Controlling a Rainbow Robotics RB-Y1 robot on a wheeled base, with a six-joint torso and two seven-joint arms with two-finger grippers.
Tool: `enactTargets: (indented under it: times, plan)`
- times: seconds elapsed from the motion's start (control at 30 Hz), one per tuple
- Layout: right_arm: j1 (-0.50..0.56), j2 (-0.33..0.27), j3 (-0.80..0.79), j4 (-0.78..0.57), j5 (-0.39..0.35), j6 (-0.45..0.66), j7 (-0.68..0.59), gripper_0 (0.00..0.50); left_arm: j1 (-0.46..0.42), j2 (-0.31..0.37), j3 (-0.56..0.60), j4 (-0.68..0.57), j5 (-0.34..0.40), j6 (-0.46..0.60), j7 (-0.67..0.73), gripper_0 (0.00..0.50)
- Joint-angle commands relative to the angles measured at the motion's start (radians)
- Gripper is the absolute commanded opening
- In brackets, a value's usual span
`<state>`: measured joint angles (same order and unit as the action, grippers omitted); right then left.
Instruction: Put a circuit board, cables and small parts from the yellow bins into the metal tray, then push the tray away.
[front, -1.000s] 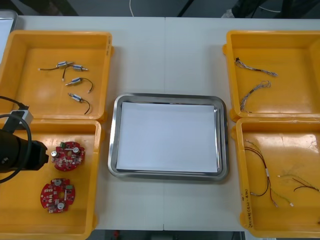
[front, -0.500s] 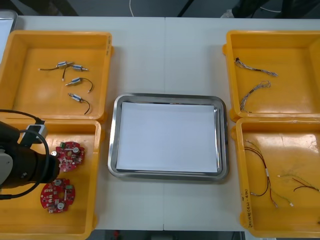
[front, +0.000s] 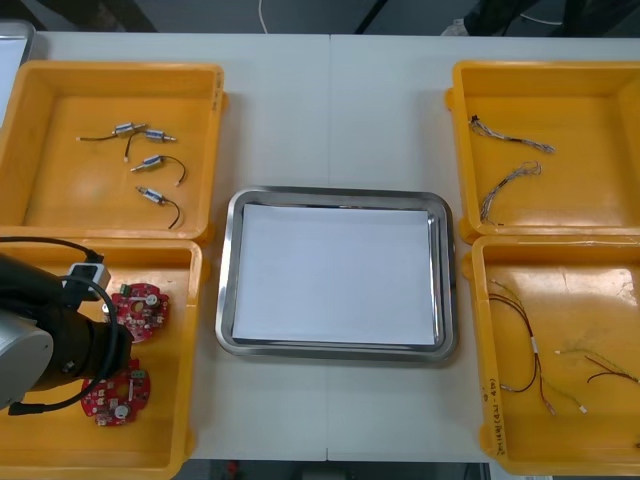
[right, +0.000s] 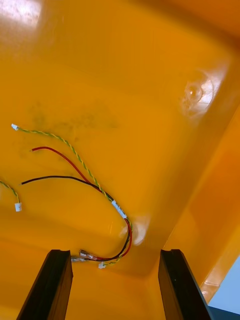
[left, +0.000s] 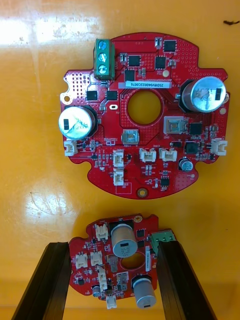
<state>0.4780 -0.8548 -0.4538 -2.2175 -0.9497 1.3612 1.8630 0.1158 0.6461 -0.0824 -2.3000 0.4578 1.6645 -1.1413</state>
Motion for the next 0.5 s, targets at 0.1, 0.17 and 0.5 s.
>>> enactTargets:
  times: [0.1,0.17,0.5]
  plan:
    - [0.036,-0.059,0.066,0.042,-0.008,-0.042,0.028,0.500,0.051,-0.019,-0.020,-0.033,-0.025,-0.028,0.046,0.500]
    - [0.036,-0.066,0.093,0.065,-0.008,-0.074,0.038,0.500,0.051,-0.019,-0.023,-0.032,-0.028,-0.028,0.049,0.500]
    - [0.047,-0.086,0.155,0.116,0.032,-0.192,0.077,0.500,0.051,-0.026,-0.062,-0.018,-0.079,-0.043,0.063,0.500]
